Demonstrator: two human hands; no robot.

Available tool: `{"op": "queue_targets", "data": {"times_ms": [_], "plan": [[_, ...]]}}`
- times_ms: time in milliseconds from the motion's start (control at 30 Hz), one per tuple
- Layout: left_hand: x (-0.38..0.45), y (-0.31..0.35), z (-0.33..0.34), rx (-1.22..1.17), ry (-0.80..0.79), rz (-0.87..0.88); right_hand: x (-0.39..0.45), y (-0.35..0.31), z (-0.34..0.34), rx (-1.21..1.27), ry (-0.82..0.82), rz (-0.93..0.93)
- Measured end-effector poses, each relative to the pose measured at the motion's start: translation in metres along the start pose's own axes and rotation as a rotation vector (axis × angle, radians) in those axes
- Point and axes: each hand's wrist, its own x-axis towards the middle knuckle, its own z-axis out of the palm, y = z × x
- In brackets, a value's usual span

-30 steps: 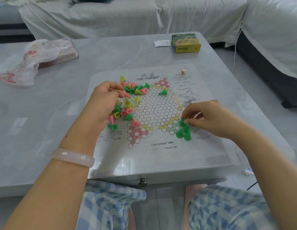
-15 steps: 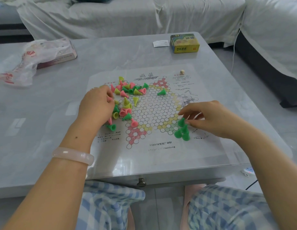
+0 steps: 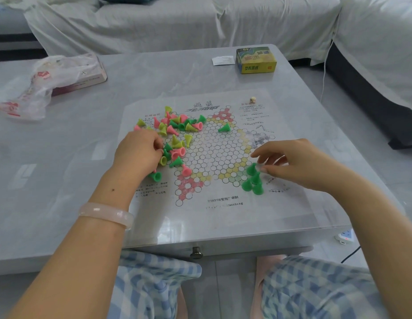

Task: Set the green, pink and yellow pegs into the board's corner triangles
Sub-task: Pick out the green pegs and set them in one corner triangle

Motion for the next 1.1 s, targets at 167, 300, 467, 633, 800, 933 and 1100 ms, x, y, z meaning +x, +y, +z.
{"op": "queue_targets", "data": {"times_ms": [167, 300, 467, 633, 800, 933, 1100], "plan": [[-0.002, 0.002, -0.002, -0.034, -0.013, 0.071, 0.0, 0.001, -0.001, -0.007, 0.004, 0.018], [-0.003, 0.005, -0.002, -0.04, -0.053, 0.099, 0.001, 0.002, 0.0, -0.013, -0.01, 0.024], [-0.006, 0.007, -0.005, -0.129, 0.037, 0.072, 0.0, 0.004, 0.0, -0.001, -0.004, 0.033], [-0.017, 0.018, -0.017, -0.607, 0.002, -0.006, 0.002, -0.001, 0.0, 0.007, 0.078, -0.013], [-0.032, 0.041, -0.017, -0.914, -0.244, -0.005, 0.007, -0.021, 0.009, 0.051, 0.284, -0.18], [-0.036, 0.051, -0.012, -1.023, -0.358, 0.027, 0.008, -0.034, 0.015, 0.082, 0.36, -0.285], [-0.037, 0.054, -0.011, -1.002, -0.409, 0.057, 0.01, -0.04, 0.017, 0.126, 0.421, -0.365]]}}
